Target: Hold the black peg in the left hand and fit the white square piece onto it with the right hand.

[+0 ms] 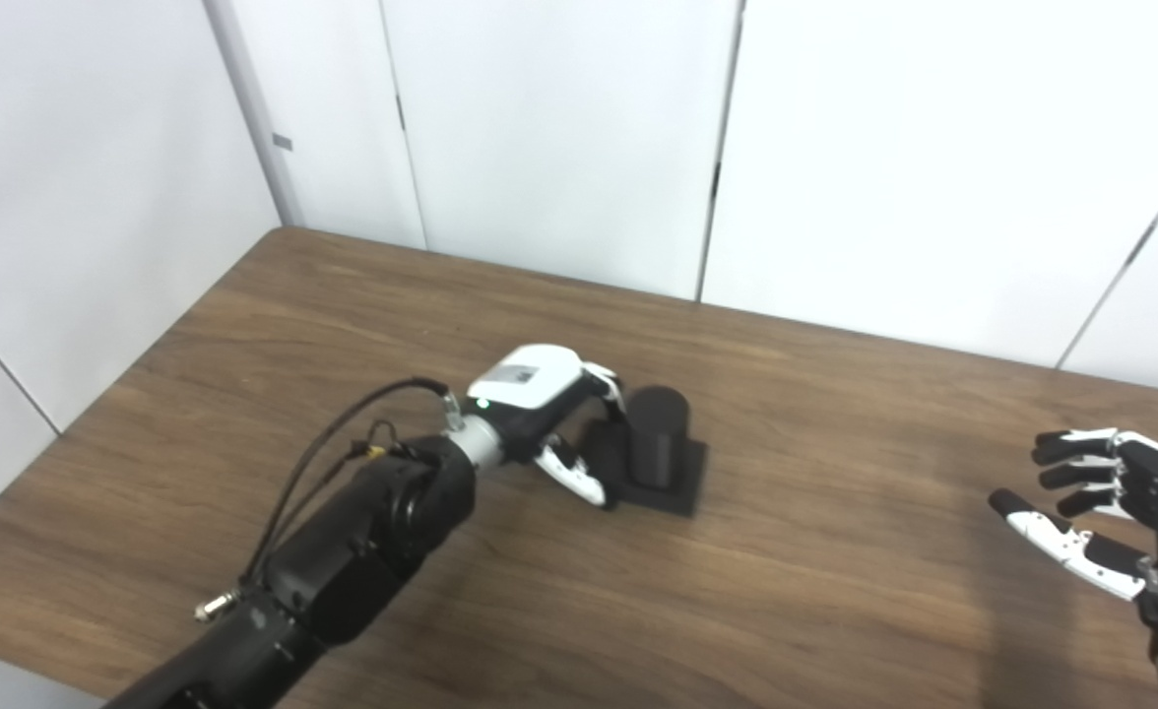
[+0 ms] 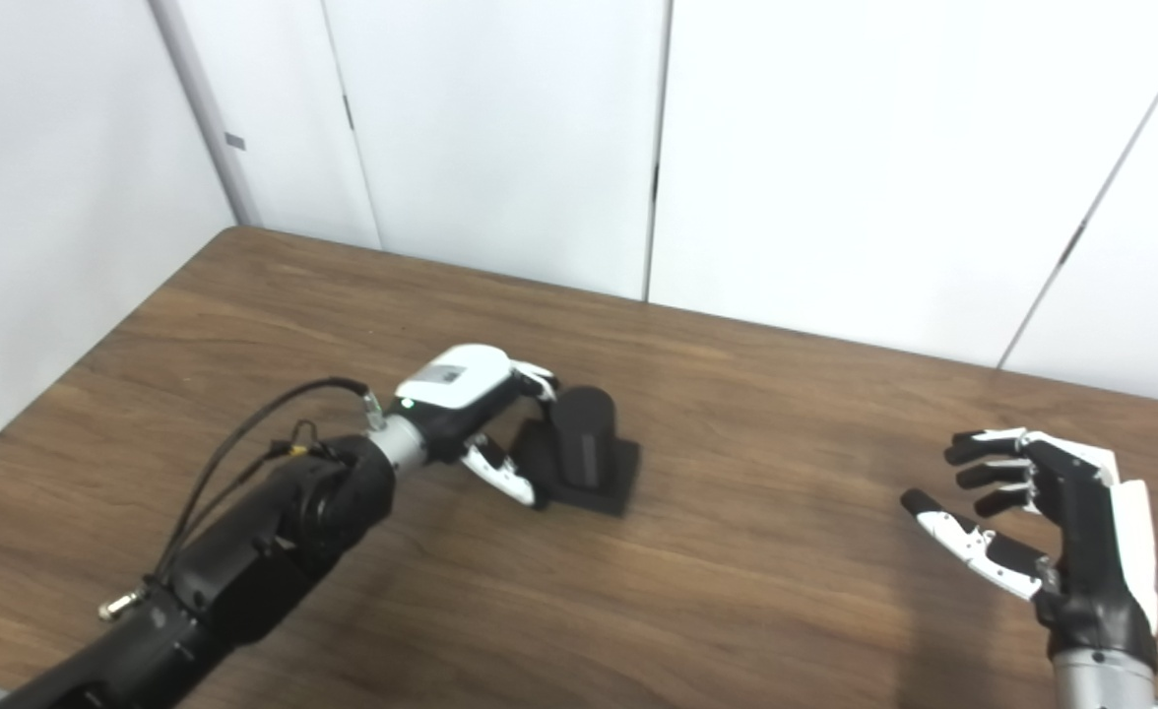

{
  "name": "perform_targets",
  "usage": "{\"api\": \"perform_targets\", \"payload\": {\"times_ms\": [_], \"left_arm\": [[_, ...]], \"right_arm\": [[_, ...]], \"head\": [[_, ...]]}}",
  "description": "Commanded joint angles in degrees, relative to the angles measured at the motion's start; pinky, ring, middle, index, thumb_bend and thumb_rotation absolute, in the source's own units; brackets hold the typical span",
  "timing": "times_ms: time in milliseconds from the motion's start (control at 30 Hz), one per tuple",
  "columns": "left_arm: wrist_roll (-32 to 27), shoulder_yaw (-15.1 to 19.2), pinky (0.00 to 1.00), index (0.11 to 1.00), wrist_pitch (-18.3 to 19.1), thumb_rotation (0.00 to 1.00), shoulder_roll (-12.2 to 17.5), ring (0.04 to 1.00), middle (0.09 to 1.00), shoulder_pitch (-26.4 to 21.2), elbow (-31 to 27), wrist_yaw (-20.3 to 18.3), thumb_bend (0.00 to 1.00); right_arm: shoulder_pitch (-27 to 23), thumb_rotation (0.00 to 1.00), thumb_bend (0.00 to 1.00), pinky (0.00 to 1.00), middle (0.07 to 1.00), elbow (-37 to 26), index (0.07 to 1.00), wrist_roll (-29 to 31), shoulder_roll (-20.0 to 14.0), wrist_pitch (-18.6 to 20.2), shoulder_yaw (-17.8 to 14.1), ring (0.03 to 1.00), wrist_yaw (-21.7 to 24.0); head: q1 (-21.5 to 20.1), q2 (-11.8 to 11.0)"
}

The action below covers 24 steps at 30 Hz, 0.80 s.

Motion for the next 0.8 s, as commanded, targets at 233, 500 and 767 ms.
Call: {"api": "perform_targets", "payload": {"times_ms": [233, 500, 767], "left_arm": [[1.7, -5.2, 0.78, 0.489, -7.3, 0.07, -3.9, 0.870, 0.839, 0.3, 0.5, -0.4, 0.52], [3.4, -8.4, 0.77, 0.488, -8.4, 0.07, -4.6, 0.863, 0.843, 0.3, 0.3, -2.5, 0.52], [3.8, -10.6, 0.79, 0.489, -10.0, 0.07, -3.3, 0.870, 0.842, 0.0, 1.2, -3.3, 0.52]], "right_arm": [[-1.5, 0.11, 0.50, 0.40, 0.634, 0.2, 0.491, -0.4, -0.8, -5.3, -0.1, 0.527, -1.3], [-1.5, 0.11, 0.50, 0.41, 0.638, 0.7, 0.492, -0.8, 0.0, -6.1, -0.1, 0.532, -1.5], [-1.8, 0.11, 0.50, 0.41, 0.641, 1.5, 0.493, -0.4, 0.8, -6.7, 0.2, 0.533, -1.8]], "head": [[-2.2, 1.0], [-5.4, 2.1], [-10.5, 2.8]]}}
